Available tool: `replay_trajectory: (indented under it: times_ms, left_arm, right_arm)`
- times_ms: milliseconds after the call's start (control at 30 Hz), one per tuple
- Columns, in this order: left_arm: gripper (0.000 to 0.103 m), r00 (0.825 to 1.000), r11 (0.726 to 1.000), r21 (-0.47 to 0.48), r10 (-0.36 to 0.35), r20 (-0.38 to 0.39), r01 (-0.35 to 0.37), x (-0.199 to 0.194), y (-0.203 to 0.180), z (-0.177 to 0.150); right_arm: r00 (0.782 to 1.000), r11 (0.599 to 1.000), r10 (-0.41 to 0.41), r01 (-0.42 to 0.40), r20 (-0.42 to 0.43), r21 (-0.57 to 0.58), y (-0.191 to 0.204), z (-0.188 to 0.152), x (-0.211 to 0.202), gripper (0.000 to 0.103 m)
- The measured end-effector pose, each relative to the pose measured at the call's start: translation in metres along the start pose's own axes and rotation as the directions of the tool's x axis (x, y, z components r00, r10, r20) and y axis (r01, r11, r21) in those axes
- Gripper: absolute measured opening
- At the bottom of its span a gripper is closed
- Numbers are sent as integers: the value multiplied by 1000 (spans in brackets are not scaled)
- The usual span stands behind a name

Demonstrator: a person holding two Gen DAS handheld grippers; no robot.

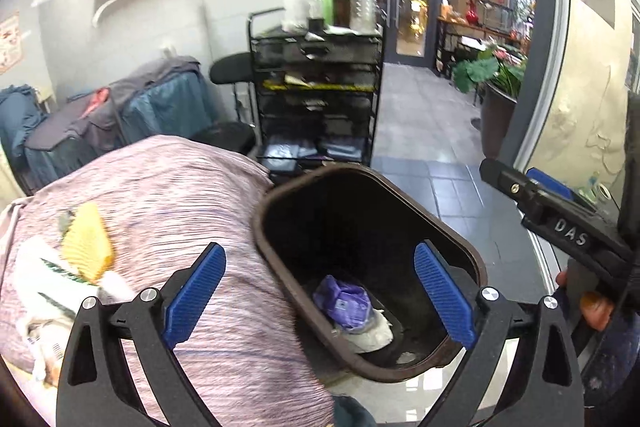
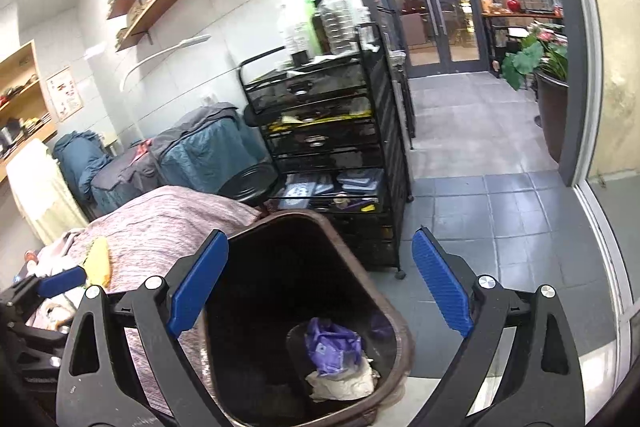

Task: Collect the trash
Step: 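Release the purple bag into the brown bin with the left gripper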

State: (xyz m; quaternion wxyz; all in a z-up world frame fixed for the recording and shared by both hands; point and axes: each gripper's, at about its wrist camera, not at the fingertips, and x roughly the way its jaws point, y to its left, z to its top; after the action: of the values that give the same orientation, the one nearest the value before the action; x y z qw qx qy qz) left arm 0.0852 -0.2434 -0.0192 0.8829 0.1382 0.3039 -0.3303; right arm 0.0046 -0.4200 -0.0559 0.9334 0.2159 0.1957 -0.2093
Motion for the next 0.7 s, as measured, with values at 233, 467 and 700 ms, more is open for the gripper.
replay_trajectory:
  times_ms: [233, 467, 700]
  left_arm:
    - [95, 997, 996, -64, 60, 56, -57, -31, 29, -5]
    - [96, 986, 981, -141, 143, 79, -131, -55, 66, -16]
    - [96, 968, 943, -253, 242, 64, -219, -78, 111, -44]
  right_arm:
    - [997, 995, 79, -80, -15, -58, 34, -5, 3, 92]
    - [987, 982, 157, -160, -41, -104, 66, -9, 9, 92]
    - [964, 955, 251, -262, -92, -141, 106, -14, 16, 92]
